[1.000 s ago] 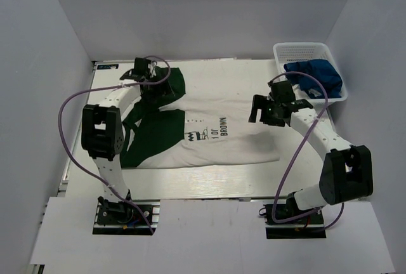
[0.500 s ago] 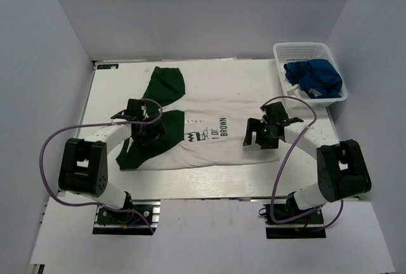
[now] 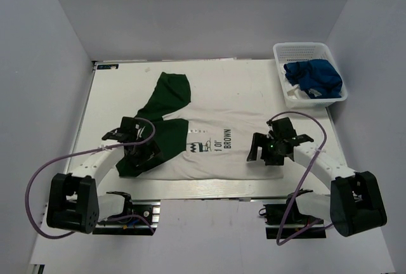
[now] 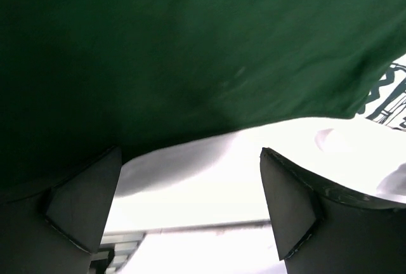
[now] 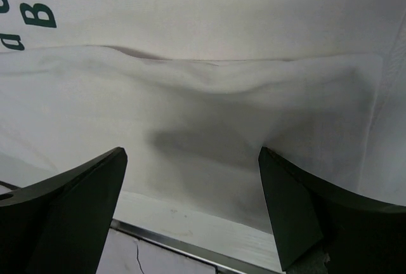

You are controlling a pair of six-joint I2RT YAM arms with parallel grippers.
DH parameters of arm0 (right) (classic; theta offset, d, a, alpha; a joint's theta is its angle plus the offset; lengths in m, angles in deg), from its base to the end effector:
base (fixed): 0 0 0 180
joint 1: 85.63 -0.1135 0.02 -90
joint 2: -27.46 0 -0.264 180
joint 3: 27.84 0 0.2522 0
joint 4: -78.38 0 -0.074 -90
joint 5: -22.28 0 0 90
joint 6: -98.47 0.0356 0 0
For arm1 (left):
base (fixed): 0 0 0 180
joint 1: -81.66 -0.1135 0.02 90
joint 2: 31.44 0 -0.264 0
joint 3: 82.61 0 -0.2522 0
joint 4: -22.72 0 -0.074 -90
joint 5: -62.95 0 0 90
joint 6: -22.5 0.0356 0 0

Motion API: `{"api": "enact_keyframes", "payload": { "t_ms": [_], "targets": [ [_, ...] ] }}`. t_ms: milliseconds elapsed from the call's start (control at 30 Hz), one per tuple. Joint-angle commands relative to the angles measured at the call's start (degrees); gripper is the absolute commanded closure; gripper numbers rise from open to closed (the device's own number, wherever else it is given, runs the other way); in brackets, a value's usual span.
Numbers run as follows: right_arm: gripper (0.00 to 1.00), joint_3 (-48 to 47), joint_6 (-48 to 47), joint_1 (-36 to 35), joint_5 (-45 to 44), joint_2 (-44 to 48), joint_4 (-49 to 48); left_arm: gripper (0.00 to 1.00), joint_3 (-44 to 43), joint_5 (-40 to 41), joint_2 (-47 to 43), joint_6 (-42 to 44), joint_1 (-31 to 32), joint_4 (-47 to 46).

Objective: Fold and stack the t-shirts

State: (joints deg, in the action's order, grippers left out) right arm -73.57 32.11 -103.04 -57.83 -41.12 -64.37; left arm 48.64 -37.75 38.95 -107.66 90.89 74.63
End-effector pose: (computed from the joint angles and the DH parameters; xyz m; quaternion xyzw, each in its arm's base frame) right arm 0.1989 0.0688 0.1668 0.0301 0.9623 0.1681 0.2115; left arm 0.1931 -0.0381 0.1647 -0.2499 0.9533 -0.1433 0.0909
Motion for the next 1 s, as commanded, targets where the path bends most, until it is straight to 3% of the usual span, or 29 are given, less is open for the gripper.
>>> {"api": "enact_keyframes", "payload": {
  "t_ms": [0,167,400,467,500,533,567,600,633,700,767,833,967],
  "targets": [
    [0.1,-0.6,-0.7,-0.3,-0.2,1.7,9.0,0.0,-0.5,0.1,-4.3,-1.4,0.2,7.4],
    [0.1,-12.6,-3.2,0.1,-5.5,0.7,4.6,0.0,-13.9,2.5,-2.0,2.7,0.2,-0.1],
    [0.1,-26.2,0.5,0.4,-10.7,-8.8,-0.5,0.0,-49.0,8.9,27.6,15.7,-0.9,-2.3],
    [0.1,-30.8,0.9,0.6,-10.9,-12.9,-1.1,0.0,-64.0,10.7,40.2,19.0,-0.9,0.9],
    [0.1,-33.1,0.2,0.6,-11.6,-13.8,-1.0,0.0,-77.4,11.7,49.7,20.3,-0.9,6.2],
    [0.1,-33.2,0.2,0.9,-11.9,-16.0,-0.2,0.0,-84.5,11.7,49.8,21.7,-0.9,6.2],
    [0.1,-36.7,-0.5,0.9,-12.4,-17.7,0.8,0.0,-91.2,11.7,59.2,23.5,-0.9,10.6],
    [0.1,-37.8,-1.0,1.1,-14.1,-19.6,1.7,0.0,-103.2,11.7,63.3,24.3,-0.9,12.1],
    [0.1,-41.0,-1.0,1.2,-14.5,-20.4,2.3,0.0,-107.6,11.7,66.8,25.0,-0.9,12.8],
    [0.1,-42.4,-1.5,1.5,-14.5,-23.2,3.4,0.0,-108.8,12.7,70.1,25.5,-0.9,8.6],
    [0.1,-44.8,-1.6,1.9,-15.5,-24.3,3.8,0.0,-102.2,13.2,67.9,26.3,-0.9,-2.9],
    [0.1,-46.1,-1.6,2.5,-16.1,-25.8,4.2,0.0,-95.9,13.2,66.8,26.8,-0.9,-8.0],
    [0.1,-47.5,-1.7,3.3,-16.5,-28.0,5.6,0.02,-107.3,11.7,76.2,27.3,-0.9,-4.9]
  ]
}}
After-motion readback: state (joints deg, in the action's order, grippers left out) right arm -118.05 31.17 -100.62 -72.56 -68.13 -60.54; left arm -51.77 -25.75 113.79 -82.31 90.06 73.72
